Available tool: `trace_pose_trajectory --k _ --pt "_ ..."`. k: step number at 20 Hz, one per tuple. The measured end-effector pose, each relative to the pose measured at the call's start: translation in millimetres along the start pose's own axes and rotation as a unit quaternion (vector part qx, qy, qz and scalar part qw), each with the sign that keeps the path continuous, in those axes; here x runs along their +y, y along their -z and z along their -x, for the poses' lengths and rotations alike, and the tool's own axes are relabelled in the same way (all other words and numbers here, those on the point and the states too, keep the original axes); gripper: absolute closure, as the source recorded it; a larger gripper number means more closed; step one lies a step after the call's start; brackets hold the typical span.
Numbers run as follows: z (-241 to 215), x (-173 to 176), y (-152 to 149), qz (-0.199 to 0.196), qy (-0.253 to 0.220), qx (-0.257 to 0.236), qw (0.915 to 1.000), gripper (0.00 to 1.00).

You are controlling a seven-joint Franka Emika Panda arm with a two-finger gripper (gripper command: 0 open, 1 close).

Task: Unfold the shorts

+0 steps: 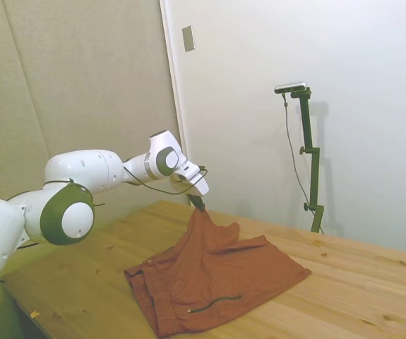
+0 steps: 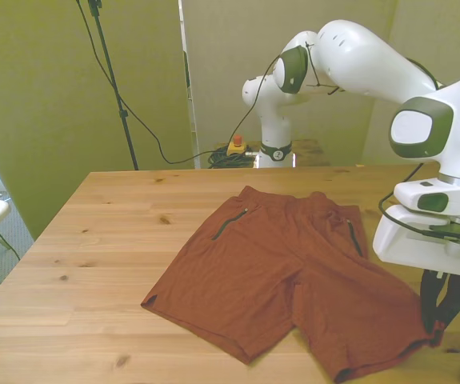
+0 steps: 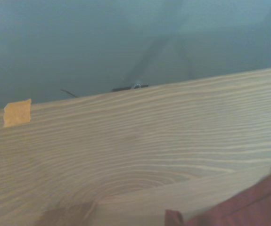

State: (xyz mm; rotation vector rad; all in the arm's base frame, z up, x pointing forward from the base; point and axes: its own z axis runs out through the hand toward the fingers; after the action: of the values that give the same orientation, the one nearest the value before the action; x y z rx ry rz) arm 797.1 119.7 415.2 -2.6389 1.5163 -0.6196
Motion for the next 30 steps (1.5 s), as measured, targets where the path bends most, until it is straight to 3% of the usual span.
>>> trace_pose_trajectory --k 10,15,19,30 --pt "-0.9 2.5 23.6 0.002 0.0 -0.005 1.0 0.0" --pt "18.3 23.3 67.0 0.028 0.034 -0.034 0.9985 0.0" --pt "26.7 49.9 96.9 0.038 0.065 -0.048 0.996 0.0" --pt "49.8 156.4 136.4 0.035 0.11 -0.068 0.991 0.0"
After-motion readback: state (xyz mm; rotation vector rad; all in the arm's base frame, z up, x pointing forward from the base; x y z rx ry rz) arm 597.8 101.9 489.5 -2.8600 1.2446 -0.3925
